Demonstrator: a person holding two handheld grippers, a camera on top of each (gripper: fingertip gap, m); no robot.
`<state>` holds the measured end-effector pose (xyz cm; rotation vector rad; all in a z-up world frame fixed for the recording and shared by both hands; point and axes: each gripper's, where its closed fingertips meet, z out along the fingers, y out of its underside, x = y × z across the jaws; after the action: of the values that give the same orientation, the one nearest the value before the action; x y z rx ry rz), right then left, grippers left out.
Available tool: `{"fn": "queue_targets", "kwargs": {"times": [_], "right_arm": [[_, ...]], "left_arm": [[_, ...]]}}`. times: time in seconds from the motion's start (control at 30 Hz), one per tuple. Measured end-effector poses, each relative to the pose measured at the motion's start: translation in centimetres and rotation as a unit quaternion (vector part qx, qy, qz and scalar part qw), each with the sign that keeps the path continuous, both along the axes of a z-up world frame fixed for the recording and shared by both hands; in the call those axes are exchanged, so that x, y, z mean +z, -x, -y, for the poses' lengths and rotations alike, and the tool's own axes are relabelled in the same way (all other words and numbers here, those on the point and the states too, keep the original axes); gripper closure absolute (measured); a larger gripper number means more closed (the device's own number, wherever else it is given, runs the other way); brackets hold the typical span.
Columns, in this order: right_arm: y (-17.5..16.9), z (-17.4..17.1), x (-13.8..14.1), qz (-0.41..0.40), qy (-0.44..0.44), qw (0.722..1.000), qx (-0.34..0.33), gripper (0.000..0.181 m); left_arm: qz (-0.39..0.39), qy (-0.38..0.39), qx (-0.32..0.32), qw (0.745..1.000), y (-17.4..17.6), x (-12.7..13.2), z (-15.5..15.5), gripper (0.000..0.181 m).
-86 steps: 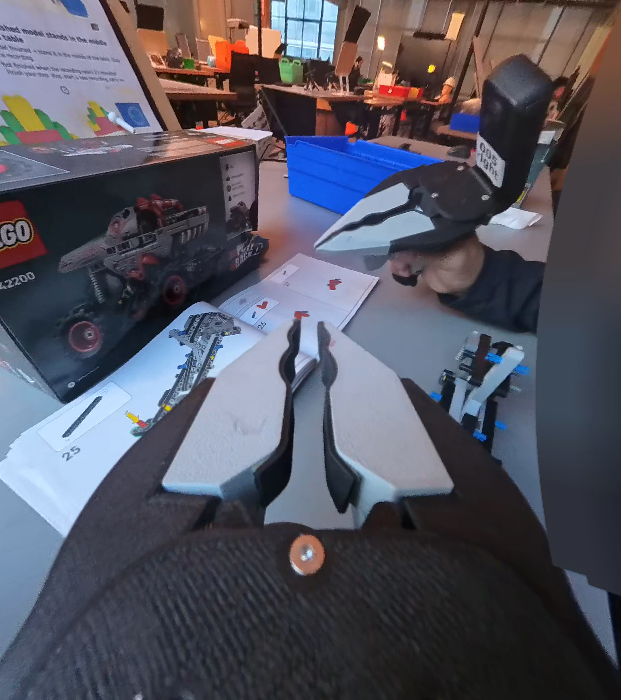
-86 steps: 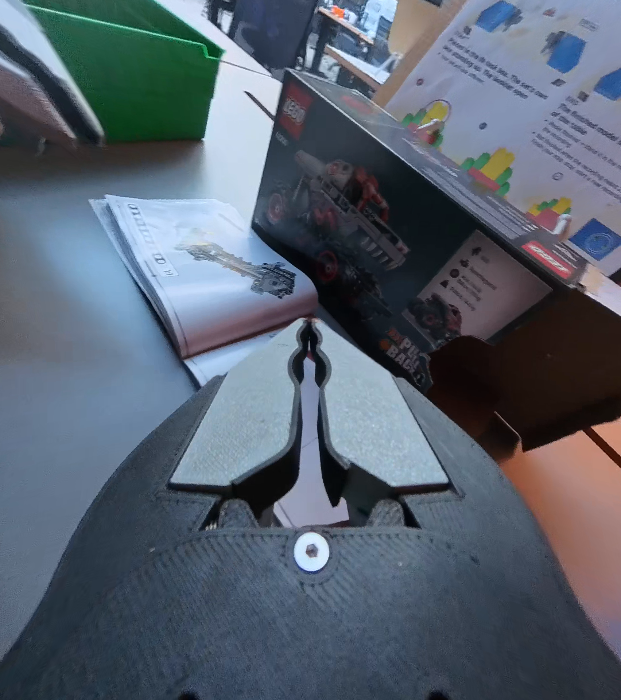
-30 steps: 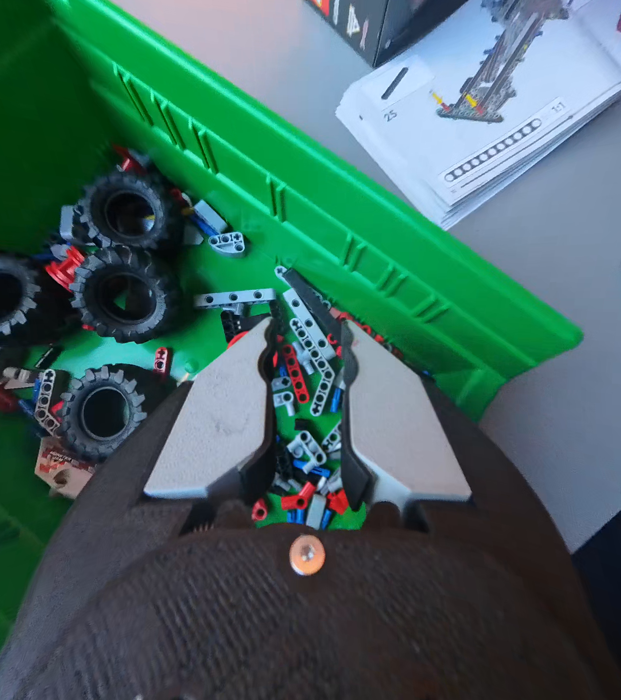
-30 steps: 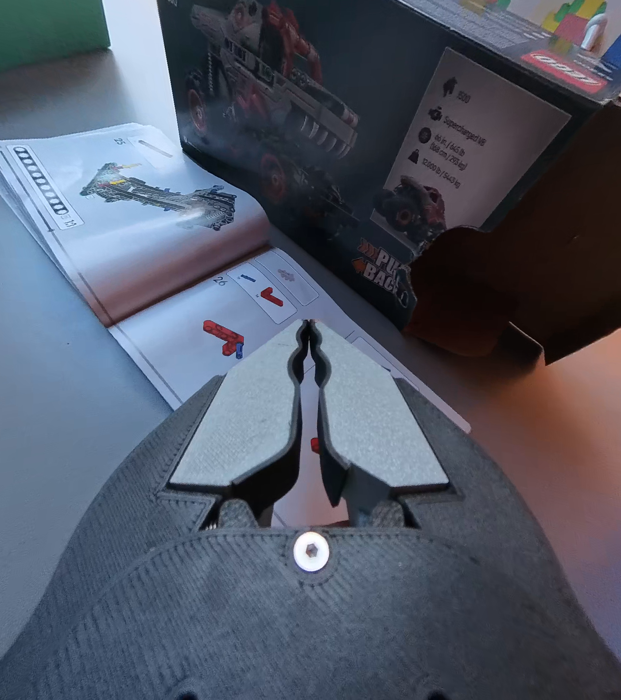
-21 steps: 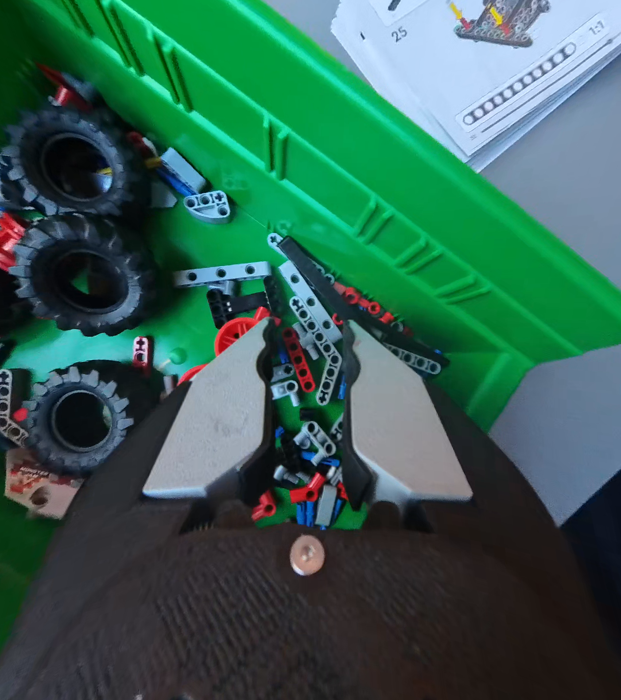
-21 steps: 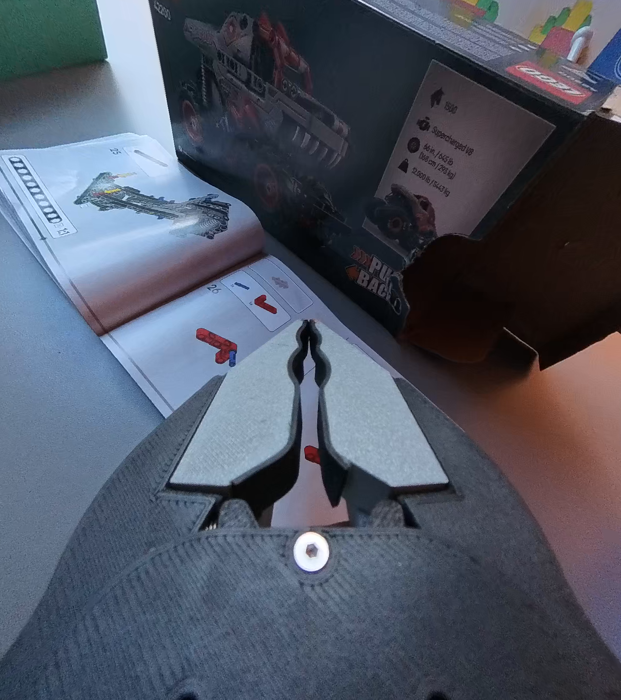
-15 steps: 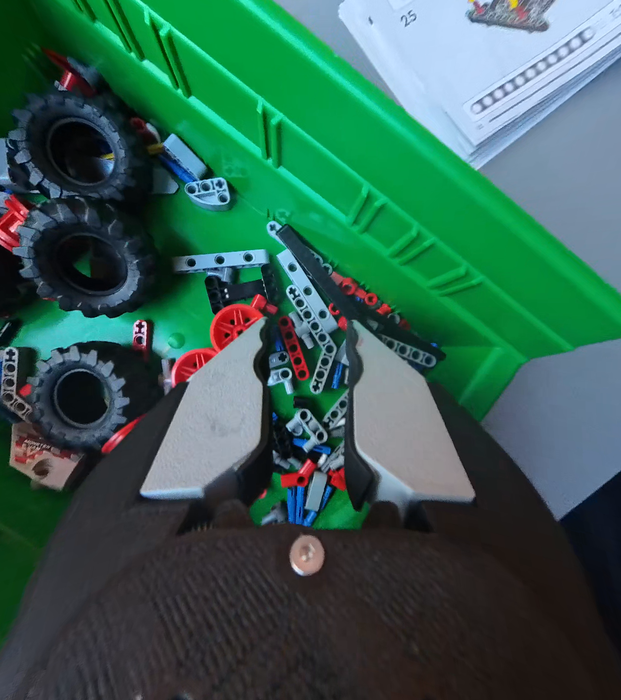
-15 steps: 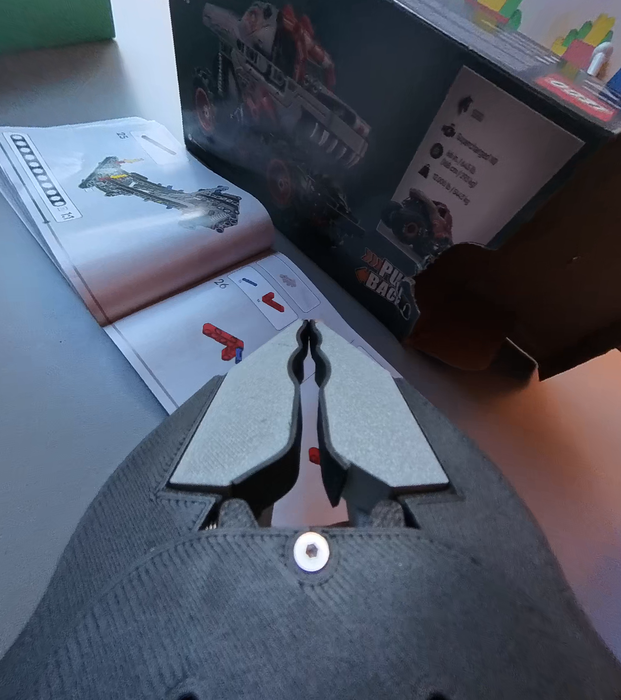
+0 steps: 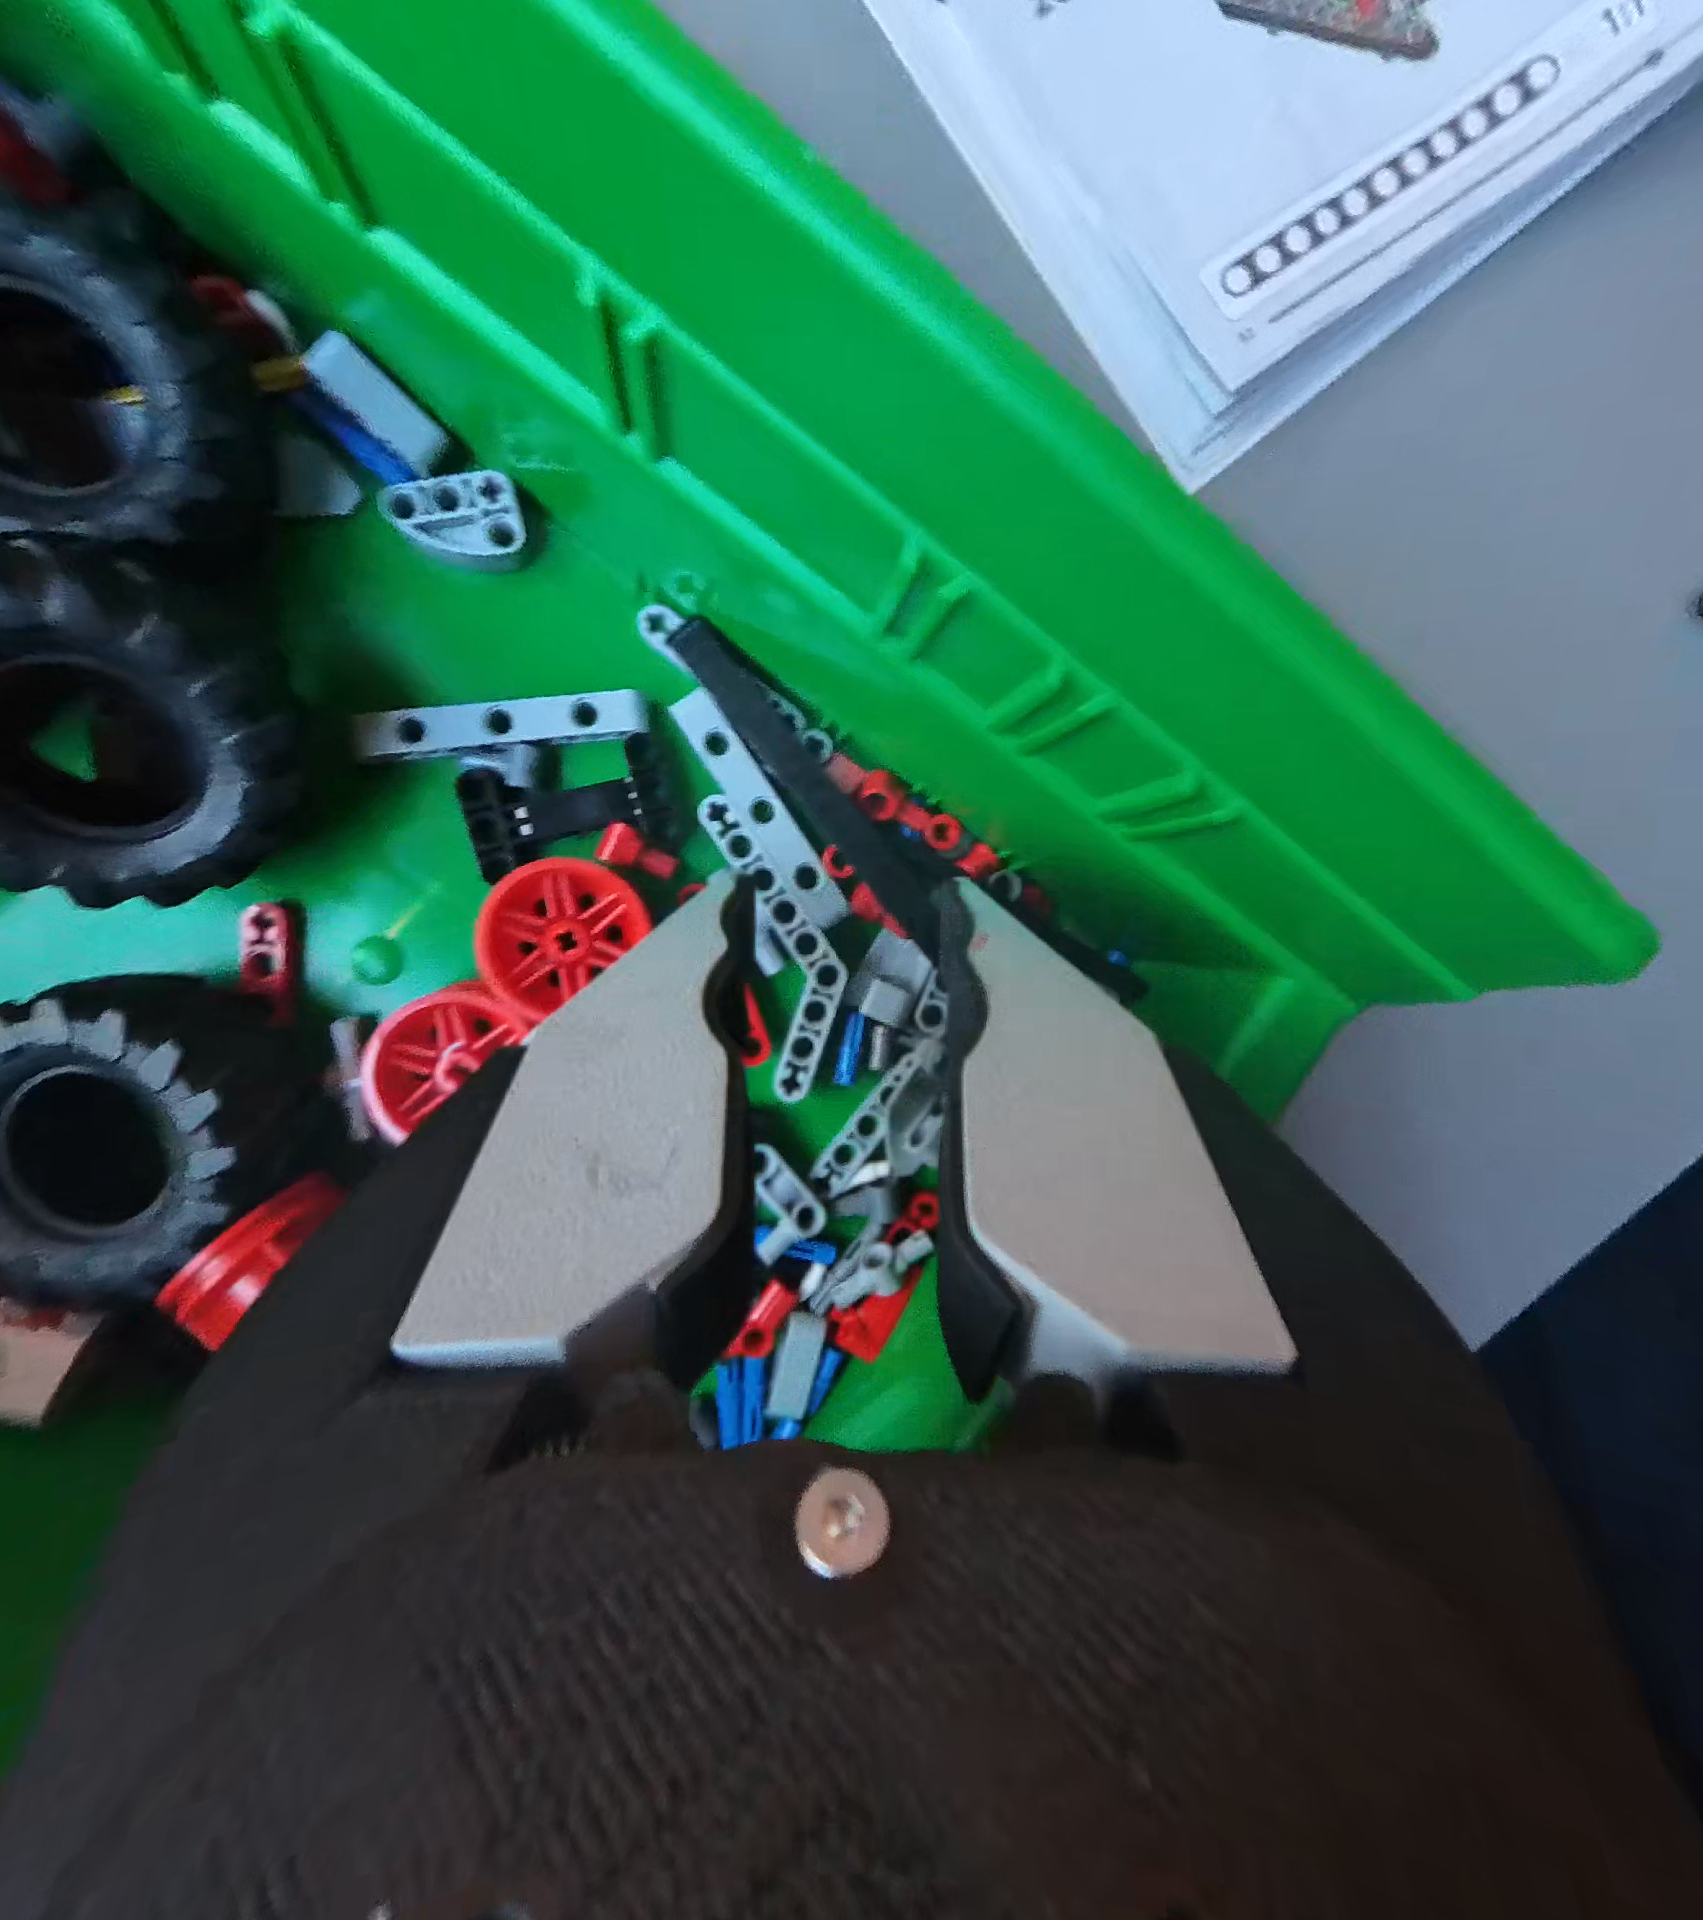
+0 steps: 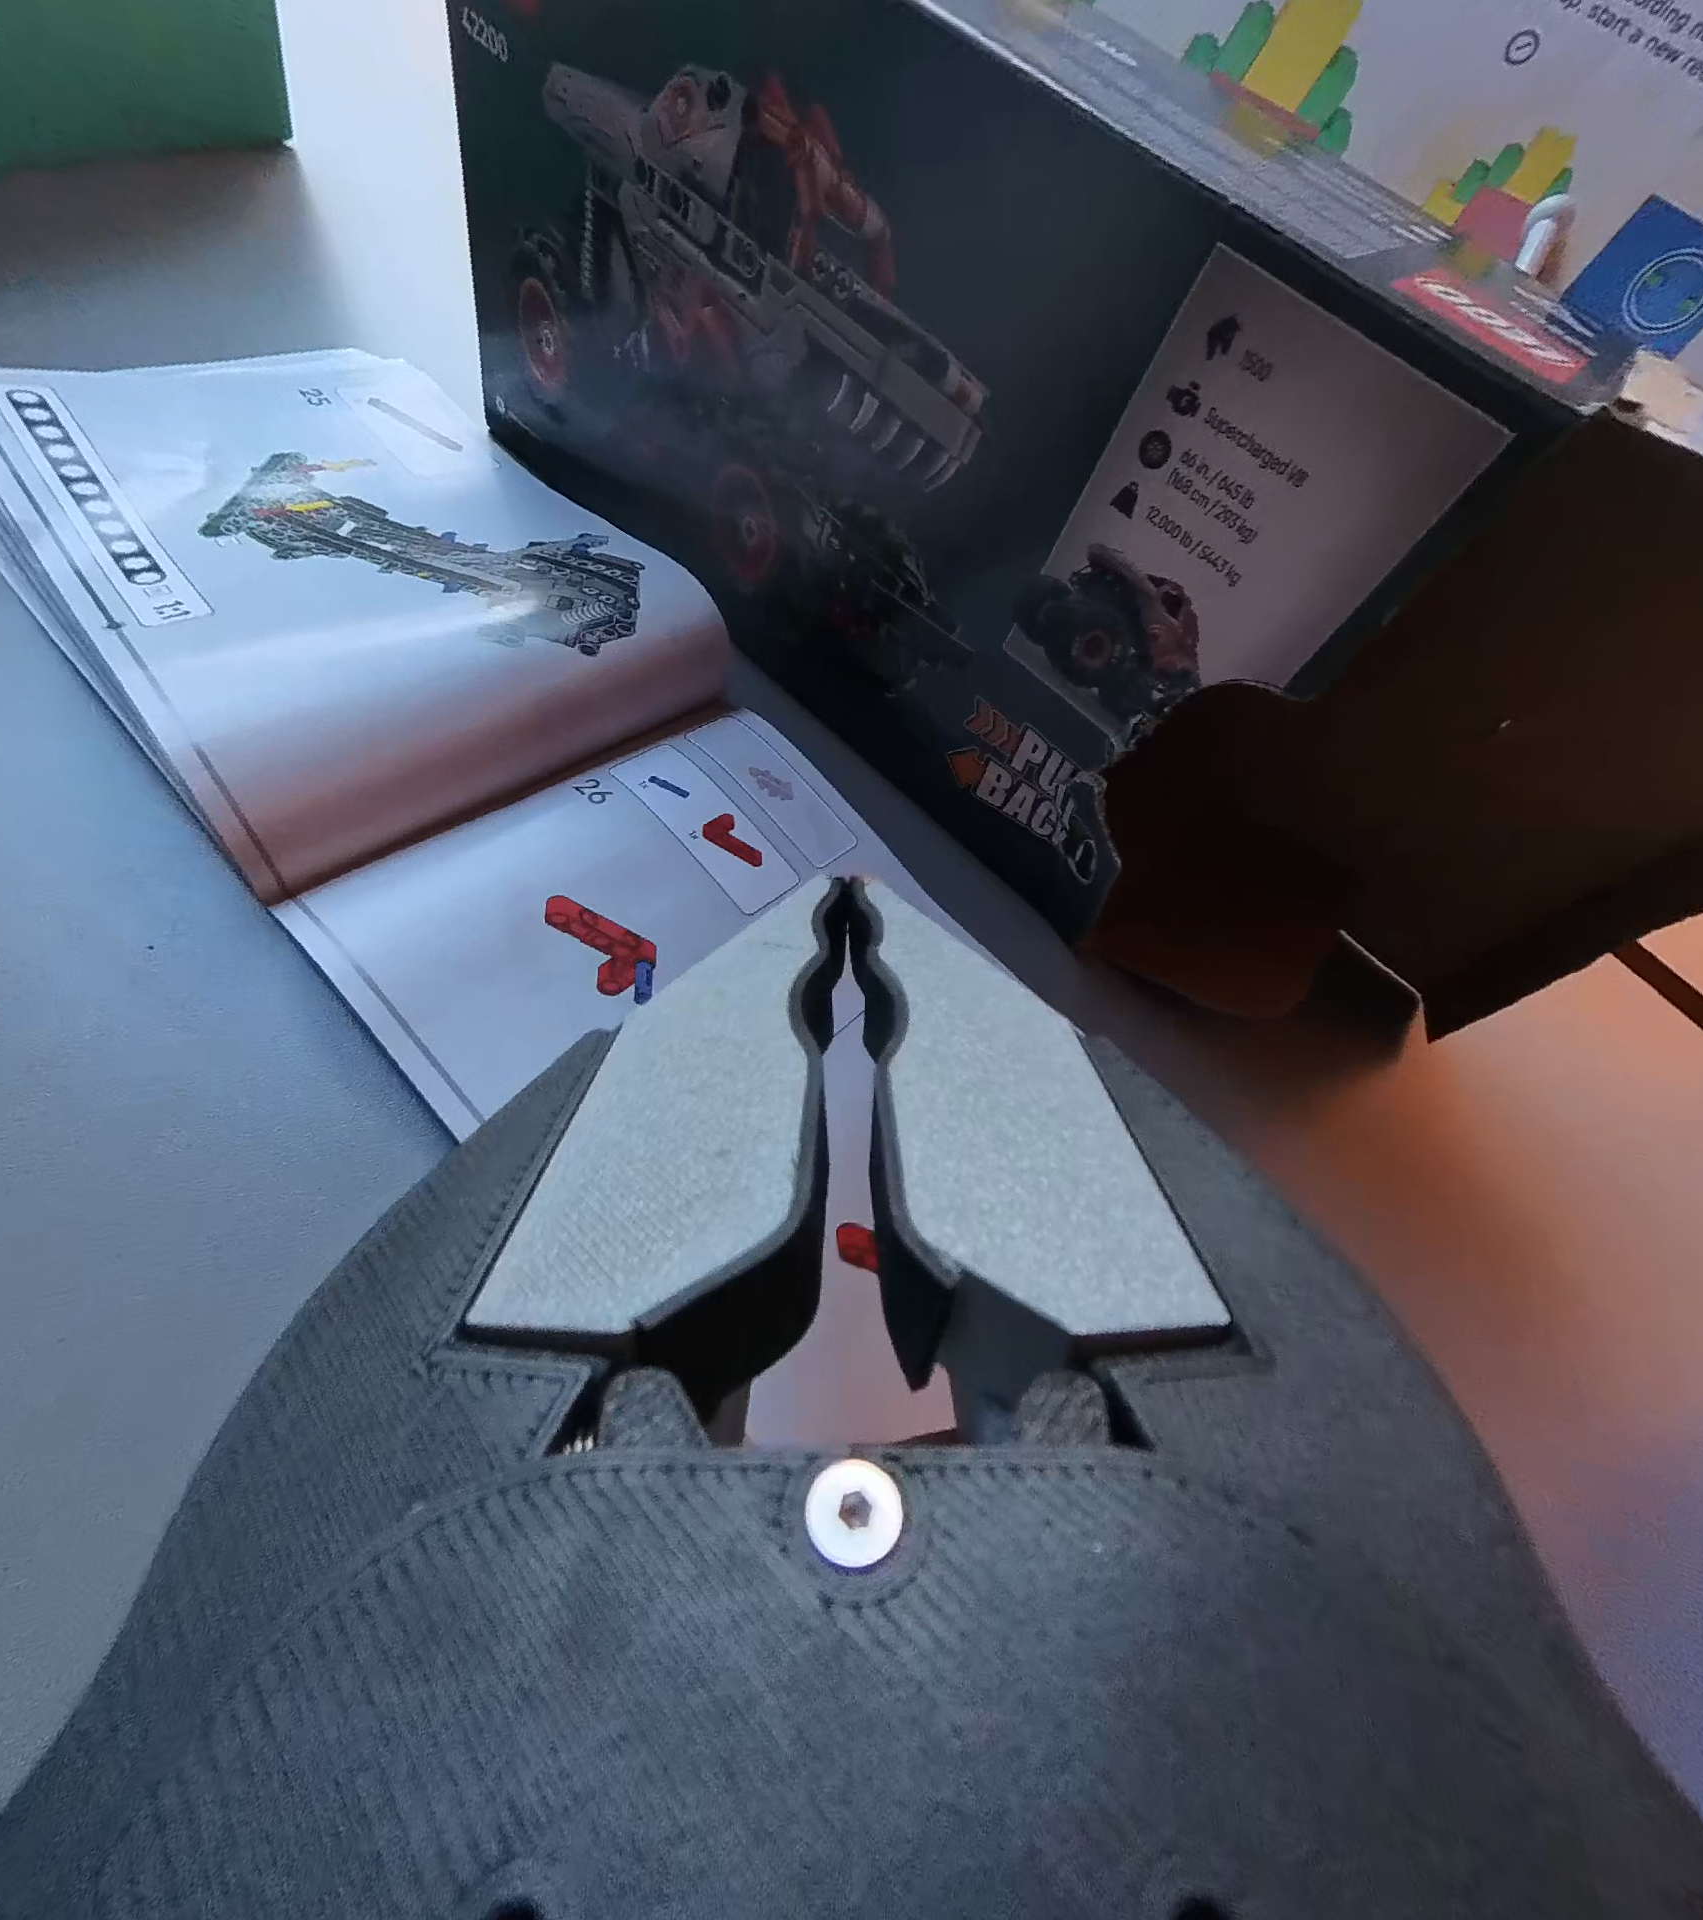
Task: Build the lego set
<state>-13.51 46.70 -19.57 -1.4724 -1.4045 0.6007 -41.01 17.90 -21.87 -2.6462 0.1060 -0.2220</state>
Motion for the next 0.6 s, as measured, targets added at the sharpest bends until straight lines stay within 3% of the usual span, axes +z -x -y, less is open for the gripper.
{"fn": "queue_targets", "kwargs": {"times": [0.07, 0.17, 0.33, 0.47, 0.6], "right_arm": [[0.1, 0.1, -0.2, 0.008, -0.008, 1.0, 0.001, 0.181], [0.1, 0.2, -0.4, 0.019, -0.016, 1.0, -0.001, 0.181], [0.2, 0.4, -0.5, 0.024, -0.023, 0.999, 0.004, 0.181], [0.2, 0.8, -0.4, 0.023, -0.021, 0.999, 0.014, 0.181], [0.9, 3.6, 1.0, -0.014, 0.023, 0.996, 0.091, 0.171]], "left_arm": [[0.005, 0.015, -0.008, 1.0, -0.8, -0.7, 0.0, 0.147], [-0.017, 0.022, -0.004, 1.0, -0.3, -1.3, -0.1, 0.168], [-0.006, 0.029, 0.001, 1.0, 0.8, -0.8, 0.4, 0.173], [0.066, -0.024, 0.007, 0.998, 0.6, 2.6, 0.9, 0.175], [0.129, -0.087, -0.014, 0.988, -0.1, 8.1, 1.2, 0.177]]}}
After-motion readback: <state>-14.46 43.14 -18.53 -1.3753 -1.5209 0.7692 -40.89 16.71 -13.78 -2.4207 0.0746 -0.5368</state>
